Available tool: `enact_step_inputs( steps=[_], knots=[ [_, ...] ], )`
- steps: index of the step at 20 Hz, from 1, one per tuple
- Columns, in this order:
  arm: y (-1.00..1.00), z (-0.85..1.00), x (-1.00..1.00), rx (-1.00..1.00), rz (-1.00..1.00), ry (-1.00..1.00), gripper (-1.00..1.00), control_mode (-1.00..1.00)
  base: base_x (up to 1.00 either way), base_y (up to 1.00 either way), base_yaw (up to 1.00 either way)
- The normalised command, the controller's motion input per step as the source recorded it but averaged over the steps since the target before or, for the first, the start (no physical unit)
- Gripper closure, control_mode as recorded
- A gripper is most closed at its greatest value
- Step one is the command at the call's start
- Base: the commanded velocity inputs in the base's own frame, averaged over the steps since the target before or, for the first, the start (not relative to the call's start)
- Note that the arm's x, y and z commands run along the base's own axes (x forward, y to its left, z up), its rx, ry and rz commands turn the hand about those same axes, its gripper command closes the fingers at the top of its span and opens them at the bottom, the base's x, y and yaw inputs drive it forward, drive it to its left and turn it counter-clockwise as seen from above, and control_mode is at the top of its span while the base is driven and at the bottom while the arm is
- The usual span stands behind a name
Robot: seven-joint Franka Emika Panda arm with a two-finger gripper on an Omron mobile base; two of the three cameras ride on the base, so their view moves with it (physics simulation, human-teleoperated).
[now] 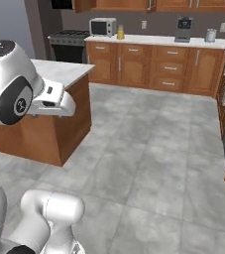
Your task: There is a tray on the dining counter. Grab the cup, mug, and pitcher and place them on the tray. The pitcher may be placed next to the tray if it cannot fit the tray.
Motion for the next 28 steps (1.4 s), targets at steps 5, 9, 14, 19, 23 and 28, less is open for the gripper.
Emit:
enact_step_inputs(
  steps=[5,9,14,19,23,28],
  knots=[
    [0.00,0.00,0.00,0.00,0.00,0.00,-1.00,1.00,1.00,-0.36,-0.12],
    [0.00,0.00,0.00,0.00,0.00,0.00,-1.00,1.00,1.00,-0.23,-0.09],
    [0.00,0.00,0.00,0.00,0.00,0.00,-1.00,1.00,1.00,-0.19,-0.05],
    [0.00,0.00,0.00,0.00,0.00,0.00,-1.00,1.00,1.00,-0.15,-0.05],
    [0.00,0.00,0.00,0.00,0.00,0.00,-1.00,1.00,1.00,-0.15,-0.05],
    [0.00,0.00,0.00,0.00,0.00,0.00,-1.00,1.00,1.00,-0.10,-0.06]
  ],
)
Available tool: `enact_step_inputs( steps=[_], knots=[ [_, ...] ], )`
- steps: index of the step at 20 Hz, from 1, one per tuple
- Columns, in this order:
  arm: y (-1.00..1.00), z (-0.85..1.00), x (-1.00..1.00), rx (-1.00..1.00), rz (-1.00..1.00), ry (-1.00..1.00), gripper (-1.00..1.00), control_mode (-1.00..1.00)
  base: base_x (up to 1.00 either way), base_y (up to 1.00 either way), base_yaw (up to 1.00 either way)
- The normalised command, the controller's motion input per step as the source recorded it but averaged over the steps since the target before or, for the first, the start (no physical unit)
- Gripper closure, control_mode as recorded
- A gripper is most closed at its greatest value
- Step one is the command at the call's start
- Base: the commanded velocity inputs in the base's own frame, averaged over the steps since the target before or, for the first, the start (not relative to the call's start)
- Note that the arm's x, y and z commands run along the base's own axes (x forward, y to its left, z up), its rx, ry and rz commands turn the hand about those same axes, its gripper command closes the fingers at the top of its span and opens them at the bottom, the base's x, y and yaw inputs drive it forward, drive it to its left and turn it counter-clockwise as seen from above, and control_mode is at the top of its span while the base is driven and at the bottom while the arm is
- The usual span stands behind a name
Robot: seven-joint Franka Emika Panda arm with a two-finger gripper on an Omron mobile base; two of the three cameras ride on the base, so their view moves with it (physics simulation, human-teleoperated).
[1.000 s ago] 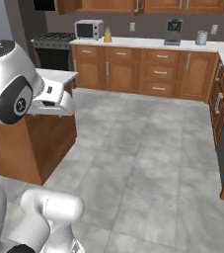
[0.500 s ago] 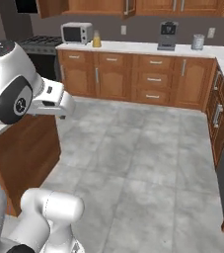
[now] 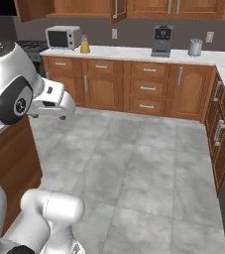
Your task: There is a tray on the dining counter. Grab the cup, mug, and pitcher and place them on the tray. The pitcher may be placed next to the tray if it cannot fit the tray.
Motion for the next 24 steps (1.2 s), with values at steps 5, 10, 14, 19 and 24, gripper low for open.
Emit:
enact_step_inputs(
  steps=[5,10,14,19,24],
  knots=[
    [0.00,0.00,0.00,0.00,0.00,0.00,-1.00,1.00,1.00,-0.02,-0.06],
    [0.00,0.00,0.00,0.00,0.00,0.00,-1.00,1.00,1.00,-0.03,-0.06],
    [0.00,0.00,0.00,0.00,0.00,0.00,-1.00,1.00,1.00,-0.02,-0.03],
    [0.00,0.00,0.00,0.00,0.00,0.00,-1.00,1.00,1.00,0.00,0.01],
    [0.00,0.00,0.00,0.00,0.00,0.00,-1.00,1.00,1.00,-0.04,0.30]
  ],
)
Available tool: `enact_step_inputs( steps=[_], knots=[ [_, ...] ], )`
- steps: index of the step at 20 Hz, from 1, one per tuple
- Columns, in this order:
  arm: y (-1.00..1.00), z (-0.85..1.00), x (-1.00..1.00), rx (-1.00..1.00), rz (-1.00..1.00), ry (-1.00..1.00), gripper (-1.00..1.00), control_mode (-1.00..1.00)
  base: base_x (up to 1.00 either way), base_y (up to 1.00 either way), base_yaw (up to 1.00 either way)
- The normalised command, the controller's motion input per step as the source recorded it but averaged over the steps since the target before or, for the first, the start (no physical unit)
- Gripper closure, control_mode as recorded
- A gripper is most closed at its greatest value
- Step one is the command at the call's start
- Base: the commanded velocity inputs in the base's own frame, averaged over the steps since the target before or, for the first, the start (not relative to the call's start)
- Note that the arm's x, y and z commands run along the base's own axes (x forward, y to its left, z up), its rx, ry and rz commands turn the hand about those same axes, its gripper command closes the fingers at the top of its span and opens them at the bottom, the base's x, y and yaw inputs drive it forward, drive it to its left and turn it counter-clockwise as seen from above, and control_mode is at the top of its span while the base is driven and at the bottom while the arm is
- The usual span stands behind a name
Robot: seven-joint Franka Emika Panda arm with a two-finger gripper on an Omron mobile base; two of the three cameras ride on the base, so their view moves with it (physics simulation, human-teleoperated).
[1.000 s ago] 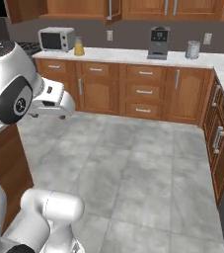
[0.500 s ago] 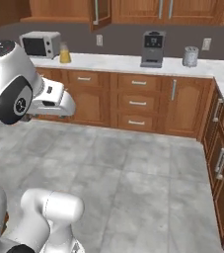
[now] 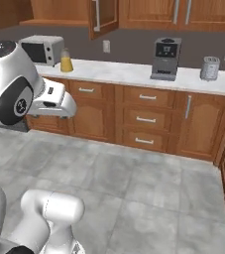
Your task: There is a tray on the dining counter. Grab the cup, mug, and pitcher and place them on the tray. The pitcher may be placed next to the tray if it cannot fit the tray.
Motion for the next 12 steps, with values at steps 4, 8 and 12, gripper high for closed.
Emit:
enact_step_inputs(
  steps=[4,8,12],
  knots=[
    [0.00,0.00,0.00,0.00,0.00,0.00,-1.00,1.00,1.00,-0.18,0.53],
    [0.00,0.00,0.00,0.00,0.00,0.00,-1.00,1.00,1.00,-0.32,0.55],
    [0.00,0.00,0.00,0.00,0.00,0.00,-1.00,1.00,1.00,-0.31,0.55]
  ],
)
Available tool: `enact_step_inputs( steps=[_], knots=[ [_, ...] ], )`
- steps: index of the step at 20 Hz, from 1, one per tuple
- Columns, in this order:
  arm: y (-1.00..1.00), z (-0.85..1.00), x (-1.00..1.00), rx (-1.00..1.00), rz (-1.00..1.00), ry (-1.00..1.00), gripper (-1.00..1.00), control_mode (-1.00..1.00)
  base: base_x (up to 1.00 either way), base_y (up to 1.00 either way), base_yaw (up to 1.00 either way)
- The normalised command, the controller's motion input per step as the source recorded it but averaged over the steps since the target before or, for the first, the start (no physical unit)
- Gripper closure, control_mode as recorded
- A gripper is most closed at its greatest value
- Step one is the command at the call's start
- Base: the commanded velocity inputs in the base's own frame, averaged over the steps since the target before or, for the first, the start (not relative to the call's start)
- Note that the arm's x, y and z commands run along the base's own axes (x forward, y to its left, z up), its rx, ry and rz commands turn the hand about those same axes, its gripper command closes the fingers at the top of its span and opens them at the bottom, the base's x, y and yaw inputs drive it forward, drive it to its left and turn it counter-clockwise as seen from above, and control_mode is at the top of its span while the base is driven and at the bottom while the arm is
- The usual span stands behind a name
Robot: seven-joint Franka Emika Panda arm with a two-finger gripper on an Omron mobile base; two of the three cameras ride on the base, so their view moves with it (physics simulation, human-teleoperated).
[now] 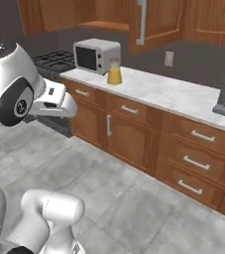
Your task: There is a tray on the dining counter. Grab the cup, mug, and pitcher and place them on the tray. The pitcher may be placed next to the tray if it cannot fit the tray.
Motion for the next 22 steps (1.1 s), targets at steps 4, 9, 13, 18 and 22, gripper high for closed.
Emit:
enact_step_inputs(
  steps=[4,9,13,18,22],
  knots=[
    [0.00,0.00,0.00,0.00,0.00,0.00,-1.00,1.00,1.00,-0.22,0.53],
    [0.00,0.00,0.00,0.00,0.00,0.00,-1.00,1.00,1.00,-0.02,0.45],
    [0.00,0.00,0.00,0.00,0.00,0.00,-1.00,1.00,1.00,0.15,0.18],
    [0.00,0.00,0.00,0.00,0.00,0.00,-1.00,1.00,1.00,0.24,-0.06],
    [0.00,0.00,0.00,0.00,0.00,0.00,-1.00,1.00,0.99,0.39,-0.31]
  ],
)
